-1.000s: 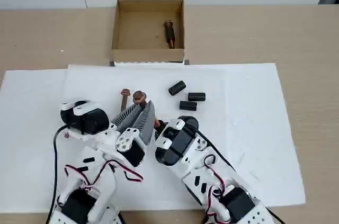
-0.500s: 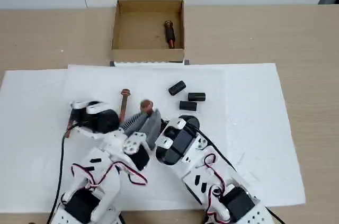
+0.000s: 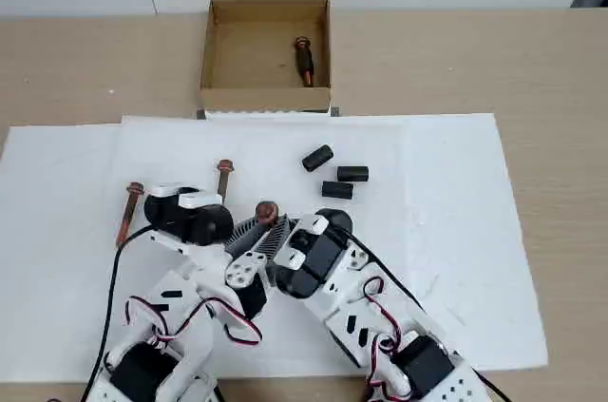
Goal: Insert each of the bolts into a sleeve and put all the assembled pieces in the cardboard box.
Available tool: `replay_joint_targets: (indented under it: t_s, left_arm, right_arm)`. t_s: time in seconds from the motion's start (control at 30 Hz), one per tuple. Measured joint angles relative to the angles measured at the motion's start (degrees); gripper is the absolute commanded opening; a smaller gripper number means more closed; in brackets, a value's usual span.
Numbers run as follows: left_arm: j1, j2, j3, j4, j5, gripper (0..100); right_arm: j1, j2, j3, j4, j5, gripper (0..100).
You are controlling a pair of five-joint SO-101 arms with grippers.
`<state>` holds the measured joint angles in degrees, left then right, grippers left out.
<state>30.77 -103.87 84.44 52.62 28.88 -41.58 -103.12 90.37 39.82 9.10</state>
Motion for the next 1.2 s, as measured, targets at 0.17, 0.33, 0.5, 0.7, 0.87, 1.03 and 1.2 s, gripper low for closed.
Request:
replay_joint_targets:
  t_s: [0.17, 0.33, 0.5, 0.7, 0.87, 1.03, 1.2]
  left_arm:
    - [-5.4, 0.0, 0.7, 2.0, -3.3, 27]
    - [-8.1, 0.4, 1.1, 2.6, -5.5, 27]
    - [-8.6, 0.4, -3.0, 4.5, -5.8, 27]
    - [-9.6, 0.4, -8.5, 8.1, -5.9, 18]
    - [-15.9, 0.4, -10.9, 8.4, -6.9, 1]
    - [-23.2, 0.4, -9.9, 8.4, -13.7, 1]
    - [-29.1, 0.4, -2.3, 8.4, -21.5, 1]
  right_arm:
    - [0.4, 0.0, -0.2, -0.2, -0.2, 0.2]
    - [0.3, -0.1, -0.3, -0.6, -0.1, 0.2]
    - [1.1, -0.1, -0.3, -0.6, -0.1, 0.2]
    - [6.2, -0.1, -0.3, -0.6, -0.1, 0.2]
    - [10.2, -0.1, -0.3, -0.6, -0.1, 0.2]
    - [14.2, -0.1, -0.3, 0.1, -1.9, 0.2]
    - [16.4, -0.1, -0.3, 5.0, -7.3, 0.2]
